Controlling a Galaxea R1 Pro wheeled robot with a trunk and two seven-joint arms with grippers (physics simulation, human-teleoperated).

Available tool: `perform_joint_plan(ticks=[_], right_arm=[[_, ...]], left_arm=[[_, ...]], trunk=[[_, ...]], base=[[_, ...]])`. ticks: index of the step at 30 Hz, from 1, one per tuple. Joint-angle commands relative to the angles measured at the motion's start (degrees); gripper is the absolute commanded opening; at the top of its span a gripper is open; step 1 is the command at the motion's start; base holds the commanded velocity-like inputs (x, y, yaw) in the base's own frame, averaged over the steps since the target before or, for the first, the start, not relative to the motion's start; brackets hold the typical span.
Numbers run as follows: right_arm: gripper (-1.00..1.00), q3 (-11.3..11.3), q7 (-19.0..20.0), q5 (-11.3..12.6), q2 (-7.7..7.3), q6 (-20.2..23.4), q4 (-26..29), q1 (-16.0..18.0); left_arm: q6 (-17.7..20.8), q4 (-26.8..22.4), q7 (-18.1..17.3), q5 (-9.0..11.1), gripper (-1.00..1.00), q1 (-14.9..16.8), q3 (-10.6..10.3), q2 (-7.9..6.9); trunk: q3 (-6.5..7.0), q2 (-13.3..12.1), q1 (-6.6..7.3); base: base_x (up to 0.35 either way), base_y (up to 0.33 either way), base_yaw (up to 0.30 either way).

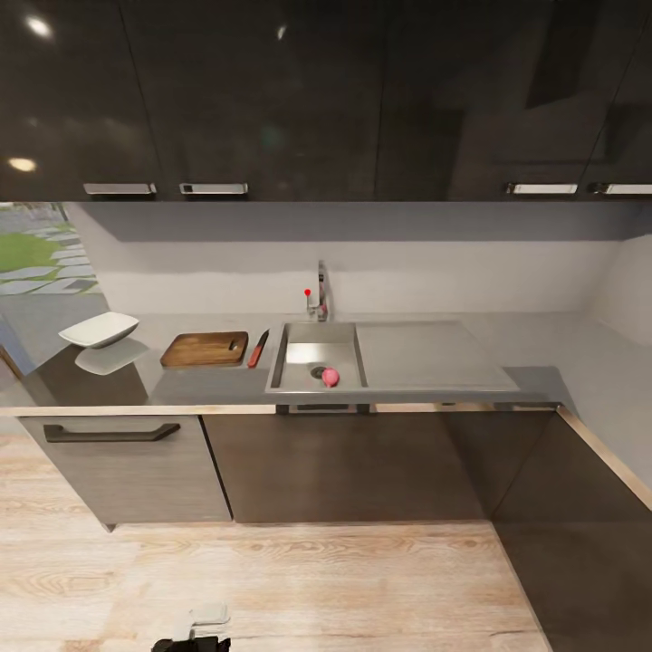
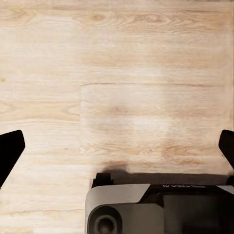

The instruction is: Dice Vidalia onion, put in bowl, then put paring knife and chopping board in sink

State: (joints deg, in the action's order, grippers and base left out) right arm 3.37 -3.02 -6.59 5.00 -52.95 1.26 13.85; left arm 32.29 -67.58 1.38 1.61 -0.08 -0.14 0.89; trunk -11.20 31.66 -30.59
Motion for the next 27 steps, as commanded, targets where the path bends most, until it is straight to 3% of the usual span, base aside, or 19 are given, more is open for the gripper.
perform_joint_plan(ticks=[1, 6, 12, 15, 21, 27], right_arm=[[1.00, 0.3, -0.3, -0.6, 0.01, -0.1, 0.0, 0.0], [1.00, 0.3, -0.3, -0.6, 0.02, 0.9, 0.0, 0.0], [1.00, 0.3, -0.2, -0.6, 0.08, 2.3, 0.0, 0.0], [1.00, 0.4, -0.1, -0.6, 0.09, 2.6, 0.1, 0.0], [1.00, 0.4, -0.2, -0.6, 0.08, 2.7, 0.1, 0.0], [1.00, 0.4, -0.2, -0.6, -0.02, 2.7, 0.1, 0.0]], left_arm=[[2.1, -1.9, 0.1, 0.1, 1.00, 0.0, -0.1, 0.13], [11.5, -10.4, 0.1, 0.1, 1.00, 0.4, -0.5, 1.17], [15.5, -15.3, 0.3, 0.0, 1.00, 3.2, -0.7, 4.30], [17.8, -16.2, 0.3, -0.3, 1.00, 6.5, -1.2, 5.56], [23.3, -16.5, 0.4, -0.4, 1.00, 13.4, -1.8, 6.46], [24.8, -16.4, 0.6, -0.4, 1.00, 21.3, -5.5, 7.15]], trunk=[[-0.09, 0.1, -0.02], [-0.09, 0.1, -0.02], [-0.09, 0.1, -0.02], [-0.09, 0.1, -0.02], [-0.09, 0.1, -0.02], [-0.09, 0.1, -0.02]], base=[[0.000, 0.000, 0.000], [0.000, 0.000, 0.000], [0.000, 0.000, 0.000], [0.000, 0.000, 0.000], [0.000, 0.000, 0.000], [0.000, 0.000, 0.000]])
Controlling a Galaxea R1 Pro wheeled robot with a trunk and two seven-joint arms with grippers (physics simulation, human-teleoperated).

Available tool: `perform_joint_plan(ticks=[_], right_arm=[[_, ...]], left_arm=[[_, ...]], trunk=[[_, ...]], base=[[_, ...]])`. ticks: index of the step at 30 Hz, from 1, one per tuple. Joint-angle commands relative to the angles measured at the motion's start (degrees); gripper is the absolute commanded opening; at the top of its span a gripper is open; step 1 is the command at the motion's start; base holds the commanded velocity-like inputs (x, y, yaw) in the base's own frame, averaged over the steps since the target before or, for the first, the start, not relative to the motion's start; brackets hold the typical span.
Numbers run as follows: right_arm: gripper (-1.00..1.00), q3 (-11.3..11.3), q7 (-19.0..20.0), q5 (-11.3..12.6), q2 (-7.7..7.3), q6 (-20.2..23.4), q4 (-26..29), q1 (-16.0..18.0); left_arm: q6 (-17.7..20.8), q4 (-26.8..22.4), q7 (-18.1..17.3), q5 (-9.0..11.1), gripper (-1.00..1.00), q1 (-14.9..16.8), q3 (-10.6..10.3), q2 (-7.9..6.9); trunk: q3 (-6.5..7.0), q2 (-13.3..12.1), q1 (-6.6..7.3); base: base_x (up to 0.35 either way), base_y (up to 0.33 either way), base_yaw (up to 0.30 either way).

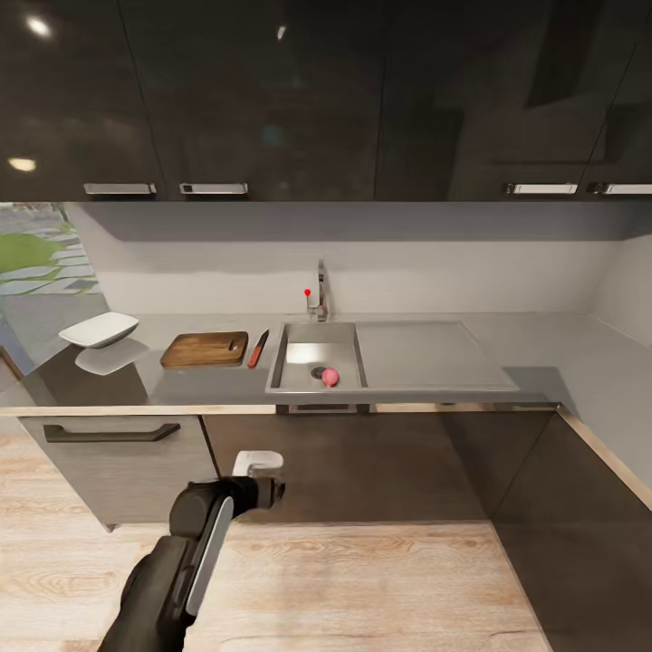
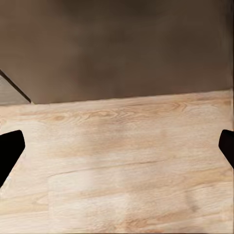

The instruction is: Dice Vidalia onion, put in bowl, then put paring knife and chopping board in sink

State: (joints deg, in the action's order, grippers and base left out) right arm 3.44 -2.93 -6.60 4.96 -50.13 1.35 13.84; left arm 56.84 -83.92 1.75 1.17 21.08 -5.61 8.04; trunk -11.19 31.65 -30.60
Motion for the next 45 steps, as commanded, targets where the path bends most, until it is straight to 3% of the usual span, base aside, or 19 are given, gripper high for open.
perform_joint_plan(ticks=[1, 8, 9, 10, 11, 17, 22, 37, 45], right_arm=[[1.00, 0.3, -0.3, -0.6, 0.00, -0.1, 0.0, 0.0], [1.00, 0.3, -0.3, -0.7, -0.10, -0.1, 0.0, 0.0], [1.00, 0.3, -0.3, -0.7, -0.11, -0.1, 0.0, 0.0], [1.00, 0.3, -0.3, -0.7, -0.12, -0.1, 0.0, 0.0], [1.00, 0.3, -0.3, -0.7, -0.13, -0.1, 0.0, 0.0], [1.00, 0.3, -0.3, -0.7, -0.13, -0.1, 0.0, 0.0], [1.00, 0.3, -0.3, -0.7, -0.05, -0.1, 0.0, 0.0], [1.00, 0.3, -0.3, -0.6, 0.09, -0.2, 0.0, 0.0], [1.00, 0.3, -0.3, -0.6, 0.10, -0.1, -0.1, 0.0]], left_arm=[[0.3, 0.0, 0.2, 0.1, 1.00, 1.3, -0.3, 0.03], [0.8, 5.2, 0.3, 0.3, 1.00, 15.6, -1.3, 0.13], [0.9, 6.4, 0.3, 0.4, 1.00, 18.2, -1.3, 0.18], [1.0, 8.3, 0.4, 0.5, 1.00, 23.8, -1.4, 0.38], [1.0, 8.9, 0.4, 0.6, 1.00, 25.9, -1.4, 0.42], [1.1, 11.4, 0.4, 0.7, 1.00, 32.7, -1.4, 0.47], [1.3, 11.9, 0.2, 0.8, 1.00, 34.6, -1.4, 0.42], [1.3, 12.7, -0.2, 0.8, 1.00, 34.5, -1.9, -0.19], [1.1, 18.9, -0.1, 0.8, 1.00, 34.3, -1.8, -0.04]], trunk=[[-0.11, 0.1, -0.02], [-0.11, 0.1, -0.02], [-0.11, 0.1, -0.02], [-0.11, 0.1, -0.02], [-0.11, 0.1, -0.02], [-0.11, 0.1, -0.02], [-0.11, 0.1, -0.02], [-0.11, 0.1, -0.02], [-0.11, 0.1, -0.02]], base=[[0.000, 0.000, 0.000], [0.000, 0.000, 0.000], [0.000, 0.000, 0.000], [0.000, 0.000, 0.000], [0.000, 0.000, 0.000], [0.000, 0.000, 0.000], [0.000, 0.000, 0.000], [0.000, 0.000, 0.000], [0.114, -0.142, 0.000]])
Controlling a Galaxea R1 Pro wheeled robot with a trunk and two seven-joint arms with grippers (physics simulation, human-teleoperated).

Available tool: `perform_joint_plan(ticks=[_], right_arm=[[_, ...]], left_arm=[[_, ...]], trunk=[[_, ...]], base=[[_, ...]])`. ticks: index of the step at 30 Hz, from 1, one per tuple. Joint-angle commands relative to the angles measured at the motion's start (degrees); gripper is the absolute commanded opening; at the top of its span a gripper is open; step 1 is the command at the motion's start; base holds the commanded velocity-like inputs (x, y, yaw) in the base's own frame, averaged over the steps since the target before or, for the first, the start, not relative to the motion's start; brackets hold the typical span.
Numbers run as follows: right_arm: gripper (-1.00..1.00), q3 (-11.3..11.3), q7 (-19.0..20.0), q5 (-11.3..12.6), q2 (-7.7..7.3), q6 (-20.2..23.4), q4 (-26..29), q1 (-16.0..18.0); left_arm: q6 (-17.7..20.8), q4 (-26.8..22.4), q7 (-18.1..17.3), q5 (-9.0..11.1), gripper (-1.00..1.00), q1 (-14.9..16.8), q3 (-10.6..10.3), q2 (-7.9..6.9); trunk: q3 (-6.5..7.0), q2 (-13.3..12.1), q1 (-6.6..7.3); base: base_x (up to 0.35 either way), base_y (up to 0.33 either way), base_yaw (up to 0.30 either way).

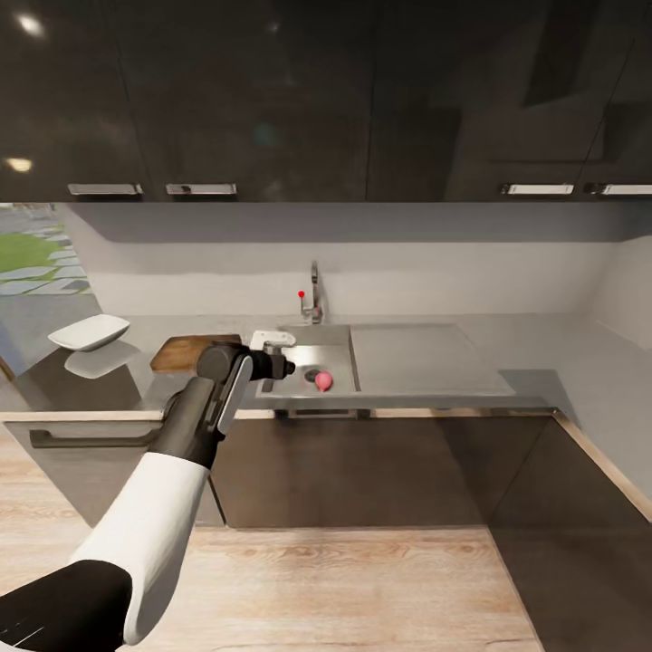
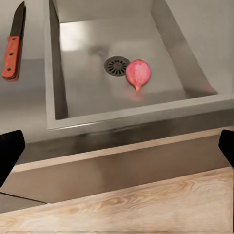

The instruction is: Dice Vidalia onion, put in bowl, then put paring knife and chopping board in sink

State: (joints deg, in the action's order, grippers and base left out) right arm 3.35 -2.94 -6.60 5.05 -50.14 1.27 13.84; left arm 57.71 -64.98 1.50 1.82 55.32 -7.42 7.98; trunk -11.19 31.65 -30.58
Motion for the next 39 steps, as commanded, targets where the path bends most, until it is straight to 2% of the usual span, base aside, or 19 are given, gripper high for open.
perform_joint_plan(ticks=[1, 12, 25, 31, 39], right_arm=[[1.00, 0.3, -0.3, -0.6, 0.03, -0.1, 0.0, 0.0], [1.00, 0.3, -0.3, -0.6, 0.05, -0.1, 0.0, 0.0], [1.00, 0.3, -0.3, -0.6, 0.05, -0.1, 0.0, 0.0], [1.00, 0.3, -0.3, -0.6, 0.05, -0.1, 0.0, 0.0], [1.00, 0.3, -0.3, -0.6, 0.05, -0.1, 0.0, 0.0]], left_arm=[[0.2, 1.0, 0.2, 0.2, 1.00, 0.1, 0.0, 0.04], [0.1, 3.8, 0.1, 0.1, 1.00, 0.1, 0.2, -0.06], [0.1, 6.3, 0.0, 0.1, 1.00, 0.1, 0.4, -0.43], [-0.1, 9.5, -0.1, 0.1, 1.00, 0.1, 0.4, -0.82], [-0.3, 12.9, -0.2, 0.1, 1.00, 0.1, 0.4, -0.62]], trunk=[[-0.10, 0.1, -0.04], [-0.10, 0.1, -0.04], [-0.10, 0.1, -0.04], [-0.16, 0.1, -0.04], [-0.75, 0.1, -0.04]], base=[[0.194, -0.222, 0.000], [0.230, -0.230, 0.000], [0.294, -0.025, 0.000], [0.065, 0.000, 0.000], [0.003, 0.000, 0.000]])
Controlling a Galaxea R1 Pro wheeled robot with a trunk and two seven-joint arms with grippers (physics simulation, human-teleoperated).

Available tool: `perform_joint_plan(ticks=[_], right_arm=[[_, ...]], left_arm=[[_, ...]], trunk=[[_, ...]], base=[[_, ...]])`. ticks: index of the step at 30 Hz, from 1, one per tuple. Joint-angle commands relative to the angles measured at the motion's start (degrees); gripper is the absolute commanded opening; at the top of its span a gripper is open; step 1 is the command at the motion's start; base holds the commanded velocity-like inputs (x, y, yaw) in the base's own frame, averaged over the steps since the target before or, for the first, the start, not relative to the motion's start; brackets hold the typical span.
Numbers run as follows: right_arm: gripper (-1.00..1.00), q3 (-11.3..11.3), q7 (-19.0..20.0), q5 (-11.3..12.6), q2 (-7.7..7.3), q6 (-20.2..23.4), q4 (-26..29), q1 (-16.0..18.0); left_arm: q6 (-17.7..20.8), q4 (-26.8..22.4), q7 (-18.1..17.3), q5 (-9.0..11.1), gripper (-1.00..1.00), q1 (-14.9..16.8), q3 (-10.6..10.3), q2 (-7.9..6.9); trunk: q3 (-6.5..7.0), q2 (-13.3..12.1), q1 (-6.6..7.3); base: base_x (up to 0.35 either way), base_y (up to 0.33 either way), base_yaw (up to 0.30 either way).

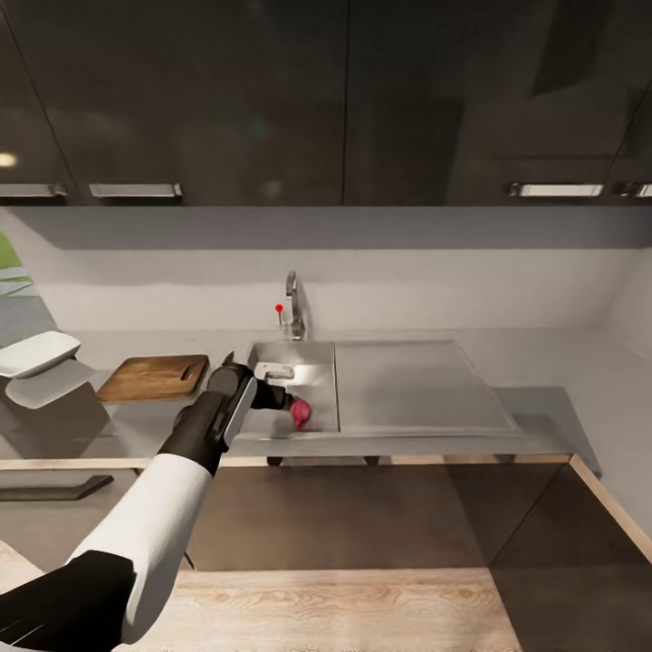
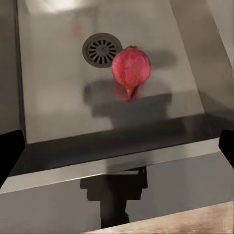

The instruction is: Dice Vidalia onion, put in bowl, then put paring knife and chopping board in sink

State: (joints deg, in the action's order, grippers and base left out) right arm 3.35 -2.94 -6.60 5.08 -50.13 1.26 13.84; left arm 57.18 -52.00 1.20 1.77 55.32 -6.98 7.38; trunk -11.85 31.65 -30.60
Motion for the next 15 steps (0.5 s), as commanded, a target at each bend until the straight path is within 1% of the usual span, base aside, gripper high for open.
perform_joint_plan(ticks=[1, 7, 15], right_arm=[[1.00, 0.3, -0.3, -0.6, 0.01, -0.1, 0.0, 0.0], [1.00, 0.3, -0.3, -0.6, 0.01, -0.1, 0.0, 0.0], [1.00, 0.3, -0.3, -0.6, 0.01, -0.1, 0.0, 0.0]], left_arm=[[0.2, 0.1, 0.1, 0.2, 1.00, 0.1, 0.0, 0.00], [0.2, 0.5, 0.1, 0.2, 1.00, 0.1, -0.1, 0.01], [0.2, 1.5, 0.0, 0.2, 1.00, 0.1, -0.1, 0.01]], trunk=[[-0.18, 0.1, -0.02], [-0.68, 0.1, -0.02], [-1.35, 0.1, -0.02]], base=[[0.000, 0.000, 0.000], [0.023, -0.007, 0.000], [0.178, -0.140, 0.000]])
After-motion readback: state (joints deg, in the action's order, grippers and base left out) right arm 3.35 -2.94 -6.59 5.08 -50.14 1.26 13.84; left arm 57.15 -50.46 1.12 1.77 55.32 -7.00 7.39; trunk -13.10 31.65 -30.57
